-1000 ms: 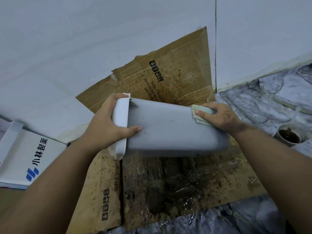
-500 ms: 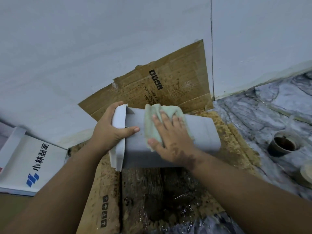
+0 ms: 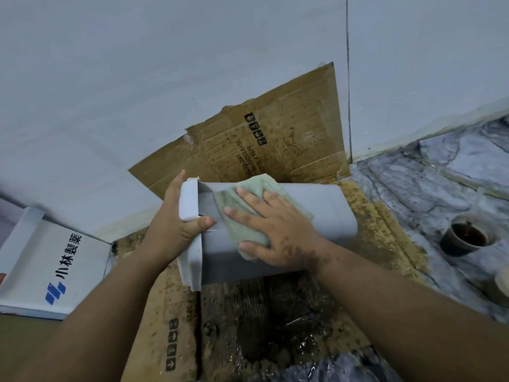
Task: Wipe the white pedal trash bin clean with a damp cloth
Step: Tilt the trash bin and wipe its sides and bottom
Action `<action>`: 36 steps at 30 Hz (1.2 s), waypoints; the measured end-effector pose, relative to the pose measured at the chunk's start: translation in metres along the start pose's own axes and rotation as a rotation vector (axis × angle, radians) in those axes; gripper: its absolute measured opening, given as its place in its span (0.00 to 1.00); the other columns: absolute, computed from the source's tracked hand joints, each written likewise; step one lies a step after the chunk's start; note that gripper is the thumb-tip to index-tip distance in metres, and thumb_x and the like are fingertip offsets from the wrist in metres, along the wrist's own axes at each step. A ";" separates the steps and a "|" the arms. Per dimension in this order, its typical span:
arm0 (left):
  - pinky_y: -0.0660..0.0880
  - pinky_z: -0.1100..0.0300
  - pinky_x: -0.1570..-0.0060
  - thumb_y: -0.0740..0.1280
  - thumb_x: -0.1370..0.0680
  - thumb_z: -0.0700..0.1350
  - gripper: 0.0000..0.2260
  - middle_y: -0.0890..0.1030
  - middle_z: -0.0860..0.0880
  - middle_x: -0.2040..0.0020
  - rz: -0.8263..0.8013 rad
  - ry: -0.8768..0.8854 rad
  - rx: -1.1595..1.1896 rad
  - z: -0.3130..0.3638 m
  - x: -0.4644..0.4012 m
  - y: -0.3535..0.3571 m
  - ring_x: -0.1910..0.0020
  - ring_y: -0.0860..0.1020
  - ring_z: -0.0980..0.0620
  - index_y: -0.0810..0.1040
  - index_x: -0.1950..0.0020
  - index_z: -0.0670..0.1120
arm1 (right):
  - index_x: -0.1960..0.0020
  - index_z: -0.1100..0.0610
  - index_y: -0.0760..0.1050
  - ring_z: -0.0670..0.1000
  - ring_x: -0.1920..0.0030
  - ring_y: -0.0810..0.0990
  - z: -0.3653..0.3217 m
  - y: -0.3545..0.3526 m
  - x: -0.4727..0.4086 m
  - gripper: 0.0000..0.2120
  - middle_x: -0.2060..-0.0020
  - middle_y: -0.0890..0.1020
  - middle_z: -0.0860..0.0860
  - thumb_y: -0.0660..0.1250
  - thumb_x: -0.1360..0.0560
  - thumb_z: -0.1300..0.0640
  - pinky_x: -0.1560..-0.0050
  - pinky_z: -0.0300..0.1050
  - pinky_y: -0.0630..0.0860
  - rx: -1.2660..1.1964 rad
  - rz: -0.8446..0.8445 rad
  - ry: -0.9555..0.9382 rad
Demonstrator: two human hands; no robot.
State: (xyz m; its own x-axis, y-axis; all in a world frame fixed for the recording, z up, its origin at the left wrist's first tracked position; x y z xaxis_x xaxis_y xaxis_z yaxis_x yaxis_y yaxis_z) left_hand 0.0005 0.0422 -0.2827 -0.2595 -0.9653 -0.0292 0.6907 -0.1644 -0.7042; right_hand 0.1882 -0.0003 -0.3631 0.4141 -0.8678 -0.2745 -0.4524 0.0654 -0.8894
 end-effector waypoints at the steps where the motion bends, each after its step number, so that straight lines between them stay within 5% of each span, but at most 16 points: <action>1: 0.66 0.65 0.43 0.71 0.43 0.71 0.56 0.61 0.61 0.24 0.005 -0.003 -0.002 -0.002 -0.001 -0.002 0.29 0.65 0.56 0.53 0.19 0.59 | 0.20 0.37 0.44 0.59 0.21 0.54 0.012 0.000 0.003 0.35 0.19 0.45 0.44 0.55 0.22 0.32 0.22 0.59 0.49 -0.012 -0.017 0.004; 6: 0.64 0.71 0.46 0.72 0.39 0.71 0.55 0.60 0.62 0.25 0.025 -0.003 -0.016 -0.002 -0.009 -0.002 0.30 0.65 0.58 0.53 0.18 0.57 | 0.19 0.44 0.50 0.58 0.25 0.62 0.032 -0.004 0.003 0.36 0.19 0.53 0.45 0.54 0.23 0.33 0.21 0.53 0.49 -0.077 0.027 0.056; 10: 0.63 0.83 0.48 0.67 0.44 0.80 0.60 0.64 0.72 0.33 -0.010 0.100 0.009 0.007 -0.010 0.000 0.39 0.66 0.81 0.54 0.19 0.54 | 0.19 0.48 0.53 0.52 0.29 0.65 -0.027 -0.010 -0.031 0.34 0.20 0.58 0.46 0.60 0.21 0.41 0.23 0.56 0.55 -0.139 0.076 -0.153; 16: 0.63 0.77 0.43 0.64 0.42 0.82 0.60 0.63 0.59 0.26 -0.038 0.085 -0.031 0.003 -0.011 0.003 0.29 0.66 0.60 0.51 0.18 0.54 | 0.20 0.47 0.54 0.54 0.31 0.67 -0.027 -0.016 -0.048 0.35 0.21 0.59 0.43 0.60 0.22 0.39 0.25 0.54 0.58 -0.143 0.094 -0.142; 18: 0.66 0.78 0.45 0.67 0.41 0.79 0.57 0.65 0.65 0.29 -0.034 0.080 -0.006 0.002 -0.010 0.001 0.33 0.70 0.63 0.53 0.19 0.55 | 0.19 0.46 0.52 0.55 0.30 0.66 -0.026 -0.012 -0.046 0.36 0.20 0.57 0.42 0.59 0.22 0.37 0.24 0.55 0.57 -0.110 0.077 -0.118; 21: 0.68 0.79 0.55 0.71 0.35 0.67 0.44 0.67 0.73 0.39 -0.014 0.055 0.019 -0.001 -0.009 -0.003 0.44 0.71 0.76 0.58 0.23 0.58 | 0.19 0.45 0.50 0.54 0.24 0.61 -0.001 0.001 -0.030 0.37 0.20 0.55 0.43 0.52 0.23 0.30 0.22 0.56 0.53 -0.046 0.052 0.041; 24: 0.69 0.70 0.56 0.70 0.33 0.60 0.38 0.69 0.62 0.38 0.029 -0.009 0.016 -0.011 -0.009 -0.008 0.46 0.72 0.68 0.60 0.25 0.59 | 0.19 0.46 0.52 0.52 0.22 0.59 0.055 0.004 0.000 0.38 0.20 0.58 0.45 0.42 0.23 0.27 0.22 0.55 0.53 -0.072 0.054 0.290; 31: 0.68 0.75 0.59 0.71 0.33 0.58 0.38 0.70 0.62 0.39 0.035 0.029 0.018 -0.004 -0.009 -0.003 0.49 0.73 0.74 0.61 0.25 0.57 | 0.22 0.50 0.61 0.58 0.27 0.67 0.109 0.002 0.047 0.34 0.24 0.67 0.51 0.46 0.22 0.34 0.25 0.58 0.60 -0.043 0.149 0.582; 33: 0.70 0.69 0.54 0.71 0.35 0.62 0.40 0.70 0.58 0.36 0.041 0.018 0.014 -0.008 -0.011 -0.005 0.46 0.72 0.69 0.61 0.25 0.58 | 0.22 0.50 0.62 0.59 0.29 0.69 0.069 0.003 0.026 0.32 0.24 0.67 0.51 0.48 0.22 0.36 0.26 0.57 0.61 -0.078 0.179 0.500; 36: 0.72 0.66 0.52 0.71 0.43 0.76 0.50 0.70 0.66 0.38 0.023 0.038 0.026 -0.009 -0.010 -0.008 0.44 0.72 0.71 0.63 0.26 0.57 | 0.20 0.49 0.58 0.58 0.26 0.65 -0.011 0.006 -0.016 0.32 0.22 0.62 0.50 0.52 0.21 0.38 0.24 0.55 0.55 -0.072 0.137 0.195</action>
State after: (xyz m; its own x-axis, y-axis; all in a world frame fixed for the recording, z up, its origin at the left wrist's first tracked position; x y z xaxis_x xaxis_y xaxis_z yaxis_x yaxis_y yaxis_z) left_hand -0.0086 0.0552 -0.2834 -0.2684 -0.9606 -0.0726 0.7139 -0.1478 -0.6845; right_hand 0.1702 0.0083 -0.3595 0.1880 -0.9324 -0.3086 -0.5515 0.1598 -0.8187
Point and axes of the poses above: each hand's wrist, its own x-axis away from the middle knuckle, its own y-axis out of the palm, z = x × y, the point moved 6 cm from there along -x, towards the middle knuckle
